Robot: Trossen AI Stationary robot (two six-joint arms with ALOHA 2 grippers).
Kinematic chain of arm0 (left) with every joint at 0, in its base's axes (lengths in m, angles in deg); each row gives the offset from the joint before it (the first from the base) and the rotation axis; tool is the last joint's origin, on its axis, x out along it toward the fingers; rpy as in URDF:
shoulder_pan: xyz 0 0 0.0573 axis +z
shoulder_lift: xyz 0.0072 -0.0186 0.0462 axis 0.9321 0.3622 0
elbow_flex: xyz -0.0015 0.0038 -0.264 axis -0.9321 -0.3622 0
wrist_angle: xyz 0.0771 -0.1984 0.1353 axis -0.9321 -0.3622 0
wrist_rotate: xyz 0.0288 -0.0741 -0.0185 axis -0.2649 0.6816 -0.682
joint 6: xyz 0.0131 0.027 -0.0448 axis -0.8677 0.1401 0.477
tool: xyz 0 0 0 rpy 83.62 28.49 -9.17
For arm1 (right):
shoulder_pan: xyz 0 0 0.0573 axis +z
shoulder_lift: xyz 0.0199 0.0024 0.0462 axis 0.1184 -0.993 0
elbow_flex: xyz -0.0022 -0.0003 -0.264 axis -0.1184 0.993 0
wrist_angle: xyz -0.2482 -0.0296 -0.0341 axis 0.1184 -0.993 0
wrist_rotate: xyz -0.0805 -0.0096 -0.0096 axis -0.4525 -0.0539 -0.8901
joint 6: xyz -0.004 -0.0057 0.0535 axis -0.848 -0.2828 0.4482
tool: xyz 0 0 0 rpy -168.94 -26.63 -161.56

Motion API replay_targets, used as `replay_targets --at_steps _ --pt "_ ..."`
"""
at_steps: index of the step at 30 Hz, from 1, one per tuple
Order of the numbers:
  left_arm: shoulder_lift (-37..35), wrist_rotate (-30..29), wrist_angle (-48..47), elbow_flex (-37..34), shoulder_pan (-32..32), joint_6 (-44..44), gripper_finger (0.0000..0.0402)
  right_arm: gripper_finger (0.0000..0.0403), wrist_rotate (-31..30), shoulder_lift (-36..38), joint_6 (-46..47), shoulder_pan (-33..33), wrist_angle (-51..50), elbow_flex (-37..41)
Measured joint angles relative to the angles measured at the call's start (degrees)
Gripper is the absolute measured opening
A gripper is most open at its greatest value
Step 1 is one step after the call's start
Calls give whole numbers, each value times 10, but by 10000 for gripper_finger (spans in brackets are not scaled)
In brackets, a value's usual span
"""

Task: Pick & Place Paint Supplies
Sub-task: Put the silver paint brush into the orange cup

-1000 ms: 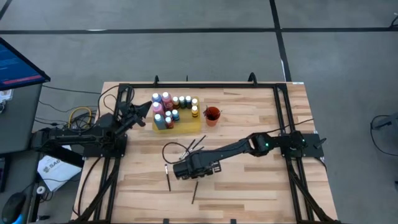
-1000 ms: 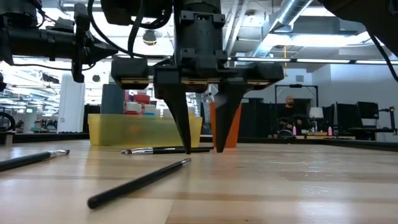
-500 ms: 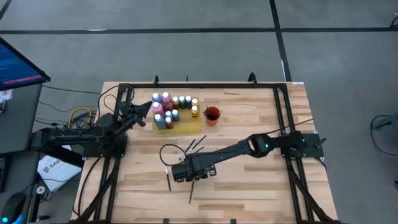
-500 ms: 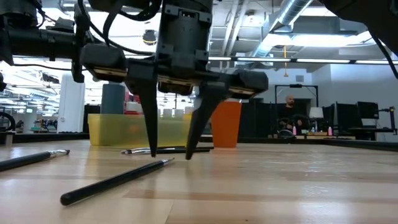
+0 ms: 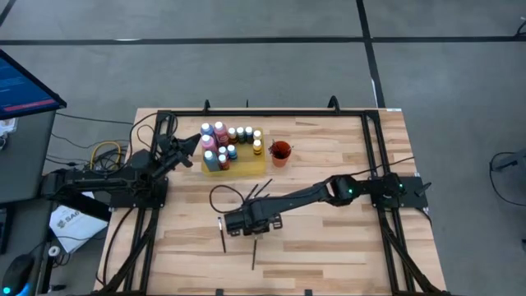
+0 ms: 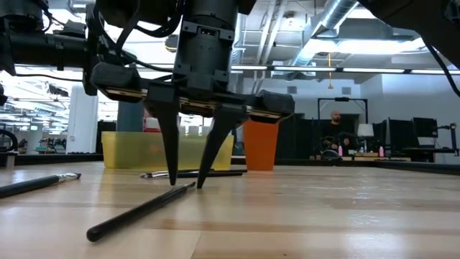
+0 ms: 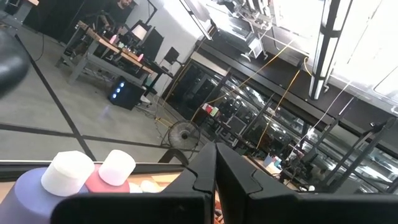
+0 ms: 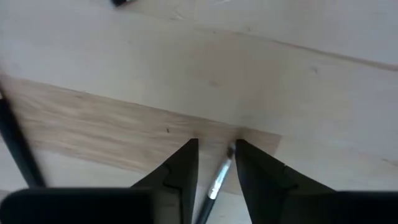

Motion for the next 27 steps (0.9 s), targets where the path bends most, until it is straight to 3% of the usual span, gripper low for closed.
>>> replay_targets --at_steps 16,27 --pt "0 0 0 0 0 0 1 5 12 -1 -38 -3 -17 1" --pt "0 0 0 0 0 0 1 1 -29 3 -74 -1 -24 -7"
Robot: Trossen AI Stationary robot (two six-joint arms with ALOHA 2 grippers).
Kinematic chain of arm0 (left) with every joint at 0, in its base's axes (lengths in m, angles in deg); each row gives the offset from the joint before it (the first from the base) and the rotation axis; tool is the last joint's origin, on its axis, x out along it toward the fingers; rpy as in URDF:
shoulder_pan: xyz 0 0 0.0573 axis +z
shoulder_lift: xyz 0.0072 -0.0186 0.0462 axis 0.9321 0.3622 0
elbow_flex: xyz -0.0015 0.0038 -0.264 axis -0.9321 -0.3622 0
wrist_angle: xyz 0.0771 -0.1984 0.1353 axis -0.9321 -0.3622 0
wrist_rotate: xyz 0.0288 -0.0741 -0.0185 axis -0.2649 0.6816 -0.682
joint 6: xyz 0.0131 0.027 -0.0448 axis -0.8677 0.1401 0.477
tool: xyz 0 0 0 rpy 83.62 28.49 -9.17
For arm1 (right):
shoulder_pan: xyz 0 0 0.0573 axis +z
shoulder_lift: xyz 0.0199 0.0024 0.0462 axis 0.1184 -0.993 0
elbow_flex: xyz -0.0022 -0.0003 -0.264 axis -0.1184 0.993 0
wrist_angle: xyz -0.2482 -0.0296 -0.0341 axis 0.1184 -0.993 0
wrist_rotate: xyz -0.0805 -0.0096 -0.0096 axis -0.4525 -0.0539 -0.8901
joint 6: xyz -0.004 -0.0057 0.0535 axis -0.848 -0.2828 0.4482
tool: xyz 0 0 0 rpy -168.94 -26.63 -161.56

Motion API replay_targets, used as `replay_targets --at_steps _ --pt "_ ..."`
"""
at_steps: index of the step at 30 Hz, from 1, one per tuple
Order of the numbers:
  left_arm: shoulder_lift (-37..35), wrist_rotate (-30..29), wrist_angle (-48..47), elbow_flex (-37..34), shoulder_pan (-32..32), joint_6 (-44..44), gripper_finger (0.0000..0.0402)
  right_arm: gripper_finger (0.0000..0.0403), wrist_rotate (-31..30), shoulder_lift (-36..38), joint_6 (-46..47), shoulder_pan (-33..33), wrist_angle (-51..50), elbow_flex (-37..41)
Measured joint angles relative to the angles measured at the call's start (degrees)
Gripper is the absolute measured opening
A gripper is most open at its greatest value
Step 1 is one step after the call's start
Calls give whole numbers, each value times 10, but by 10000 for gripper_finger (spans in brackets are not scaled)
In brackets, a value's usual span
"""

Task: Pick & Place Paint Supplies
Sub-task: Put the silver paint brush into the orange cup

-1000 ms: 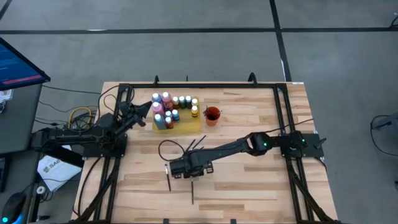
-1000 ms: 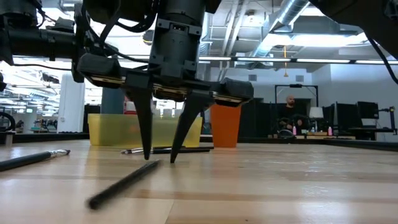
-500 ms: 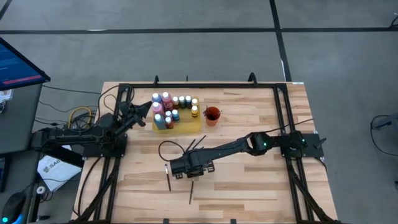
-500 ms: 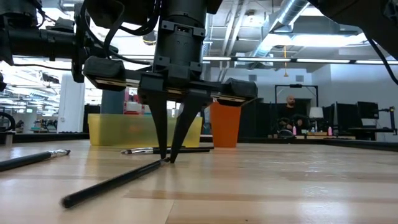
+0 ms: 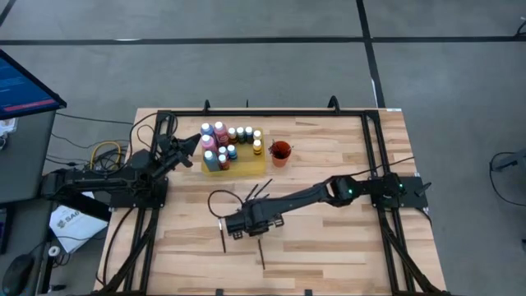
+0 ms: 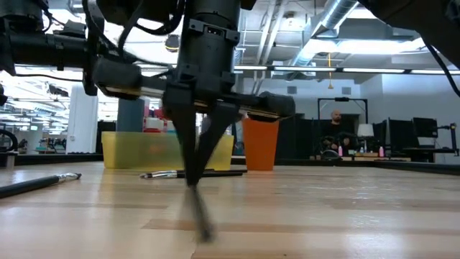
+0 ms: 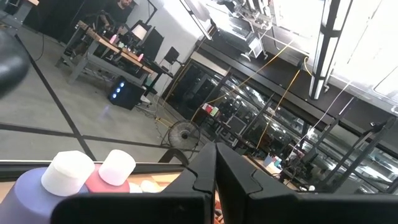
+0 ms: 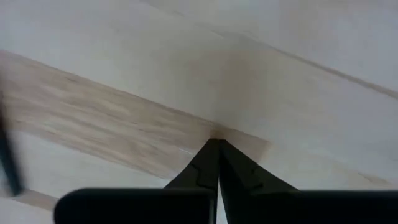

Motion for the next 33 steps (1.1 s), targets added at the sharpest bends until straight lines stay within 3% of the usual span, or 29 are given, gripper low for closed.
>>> replay_targets --at_steps 9,16,26,33 --pt "0 0 0 0 0 0 1 0 -107 58 -5 -1 -18 -1" --pt "0 0 0 0 0 0 1 0 -266 132 -11 -17 -122 -2" --pt "0 0 0 0 0 0 1 0 -460 245 -235 -118 -165 -2" --pt "0 0 0 0 0 0 1 0 -554 292 -360 -176 -149 -2"
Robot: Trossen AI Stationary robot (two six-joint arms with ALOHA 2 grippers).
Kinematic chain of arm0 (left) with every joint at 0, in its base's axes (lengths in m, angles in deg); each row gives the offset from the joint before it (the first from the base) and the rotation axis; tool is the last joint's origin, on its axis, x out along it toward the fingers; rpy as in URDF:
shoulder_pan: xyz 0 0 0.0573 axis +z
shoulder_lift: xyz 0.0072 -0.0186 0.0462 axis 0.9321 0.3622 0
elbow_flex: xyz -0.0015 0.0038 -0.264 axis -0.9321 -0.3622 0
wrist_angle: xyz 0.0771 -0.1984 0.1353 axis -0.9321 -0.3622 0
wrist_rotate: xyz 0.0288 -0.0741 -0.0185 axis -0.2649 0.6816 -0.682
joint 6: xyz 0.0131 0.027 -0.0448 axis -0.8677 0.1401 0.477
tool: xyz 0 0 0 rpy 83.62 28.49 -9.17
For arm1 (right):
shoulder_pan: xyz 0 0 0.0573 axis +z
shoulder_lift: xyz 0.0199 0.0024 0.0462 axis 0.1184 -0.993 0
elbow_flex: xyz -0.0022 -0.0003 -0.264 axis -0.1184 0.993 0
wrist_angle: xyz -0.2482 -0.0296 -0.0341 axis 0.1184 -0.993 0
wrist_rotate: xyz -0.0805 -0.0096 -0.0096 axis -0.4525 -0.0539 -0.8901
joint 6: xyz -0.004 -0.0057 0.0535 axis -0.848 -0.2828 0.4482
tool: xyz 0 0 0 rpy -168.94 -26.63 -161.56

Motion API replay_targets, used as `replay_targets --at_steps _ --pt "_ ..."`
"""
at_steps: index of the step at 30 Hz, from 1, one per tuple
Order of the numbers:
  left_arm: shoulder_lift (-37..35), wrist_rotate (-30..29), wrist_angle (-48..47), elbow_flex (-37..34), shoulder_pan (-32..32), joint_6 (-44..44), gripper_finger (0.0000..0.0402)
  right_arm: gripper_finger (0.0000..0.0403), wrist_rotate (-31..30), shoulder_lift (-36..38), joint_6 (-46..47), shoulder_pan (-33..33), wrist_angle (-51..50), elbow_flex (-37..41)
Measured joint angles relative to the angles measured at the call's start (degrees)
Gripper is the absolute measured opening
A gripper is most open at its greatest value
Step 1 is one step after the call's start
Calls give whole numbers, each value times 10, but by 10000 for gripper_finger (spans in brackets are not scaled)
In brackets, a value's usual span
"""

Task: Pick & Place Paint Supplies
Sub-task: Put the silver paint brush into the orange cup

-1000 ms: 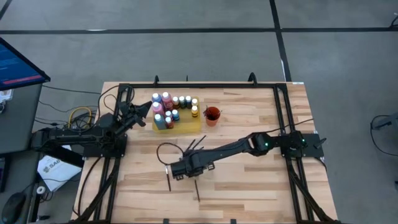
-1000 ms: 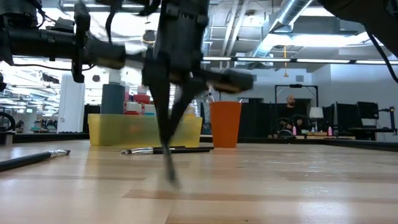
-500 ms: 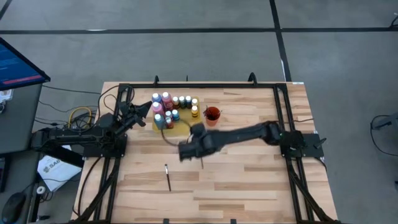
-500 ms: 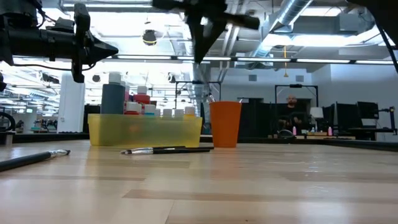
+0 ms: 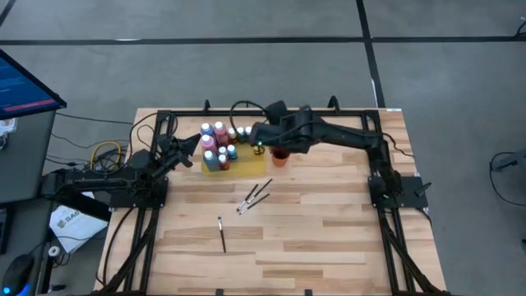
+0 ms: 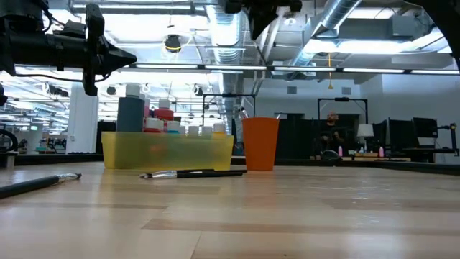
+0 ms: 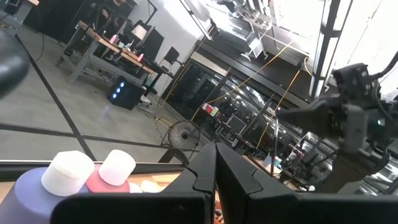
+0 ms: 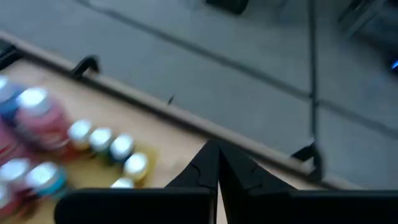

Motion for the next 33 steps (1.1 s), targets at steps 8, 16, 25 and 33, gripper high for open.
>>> replay_targets --at_steps 8,16,25,33 --pt "0 0 0 0 0 0 1 0 -49 47 -60 8 -3 20" --pt "0 0 0 0 0 0 1 0 -46 151 -158 59 13 21" --pt "0 0 0 0 0 0 1 0 -50 269 -244 108 111 102" --pt "0 0 0 0 0 0 1 0 56 462 -404 83 627 509"
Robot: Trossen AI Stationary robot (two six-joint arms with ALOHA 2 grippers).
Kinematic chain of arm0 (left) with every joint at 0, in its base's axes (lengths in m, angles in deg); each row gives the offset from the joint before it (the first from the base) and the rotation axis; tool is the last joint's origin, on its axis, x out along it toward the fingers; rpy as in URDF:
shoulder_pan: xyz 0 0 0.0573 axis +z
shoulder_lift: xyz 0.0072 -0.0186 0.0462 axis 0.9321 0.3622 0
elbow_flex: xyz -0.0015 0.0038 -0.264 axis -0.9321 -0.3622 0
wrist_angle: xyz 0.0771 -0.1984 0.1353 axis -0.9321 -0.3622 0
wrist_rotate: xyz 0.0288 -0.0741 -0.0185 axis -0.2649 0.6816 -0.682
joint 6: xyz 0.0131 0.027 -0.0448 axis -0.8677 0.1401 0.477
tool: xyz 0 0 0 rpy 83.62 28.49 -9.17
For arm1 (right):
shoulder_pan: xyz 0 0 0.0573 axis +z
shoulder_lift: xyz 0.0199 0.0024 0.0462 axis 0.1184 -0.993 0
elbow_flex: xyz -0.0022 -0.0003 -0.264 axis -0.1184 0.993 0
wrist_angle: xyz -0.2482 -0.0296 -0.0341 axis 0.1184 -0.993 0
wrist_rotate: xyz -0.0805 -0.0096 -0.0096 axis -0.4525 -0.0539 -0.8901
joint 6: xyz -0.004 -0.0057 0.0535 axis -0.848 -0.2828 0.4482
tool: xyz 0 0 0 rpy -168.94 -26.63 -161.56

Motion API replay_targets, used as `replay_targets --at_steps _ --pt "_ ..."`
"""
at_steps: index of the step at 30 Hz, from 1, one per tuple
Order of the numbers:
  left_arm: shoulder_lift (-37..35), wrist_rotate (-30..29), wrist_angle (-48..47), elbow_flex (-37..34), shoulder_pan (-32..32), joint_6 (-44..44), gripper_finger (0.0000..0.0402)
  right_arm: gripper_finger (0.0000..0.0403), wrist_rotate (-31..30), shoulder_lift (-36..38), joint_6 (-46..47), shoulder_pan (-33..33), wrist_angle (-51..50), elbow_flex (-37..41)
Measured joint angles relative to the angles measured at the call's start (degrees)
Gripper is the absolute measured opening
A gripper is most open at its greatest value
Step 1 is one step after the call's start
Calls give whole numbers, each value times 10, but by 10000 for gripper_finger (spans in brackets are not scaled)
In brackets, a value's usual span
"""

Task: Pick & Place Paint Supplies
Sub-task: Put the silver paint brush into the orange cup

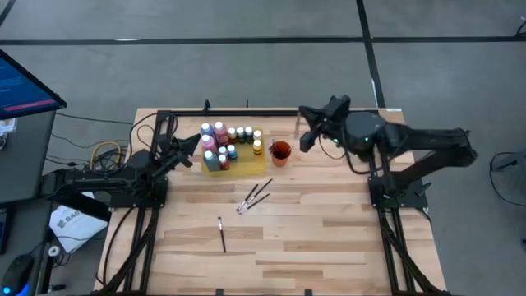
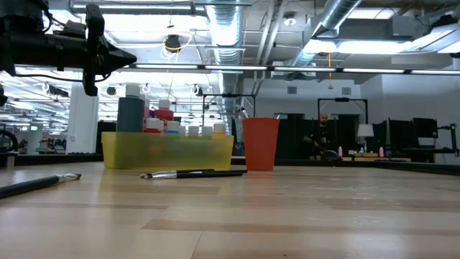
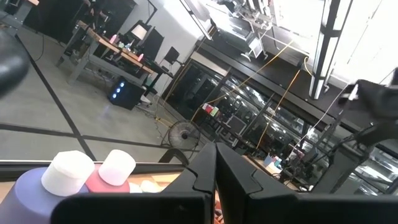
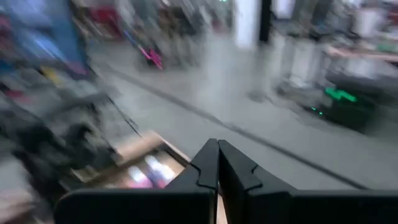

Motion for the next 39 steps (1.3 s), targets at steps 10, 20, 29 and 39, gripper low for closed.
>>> replay_targets --at_steps 10,20,29,39 --pt "0 0 0 0 0 0 1 0 121 65 -28 -110 520 413" --pt "0 0 0 0 0 0 1 0 166 -38 -20 -147 675 508" --pt "0 0 0 0 0 0 1 0 169 -144 -20 -153 749 515" --pt "0 0 0 0 0 0 1 23 169 -152 -36 -151 715 514"
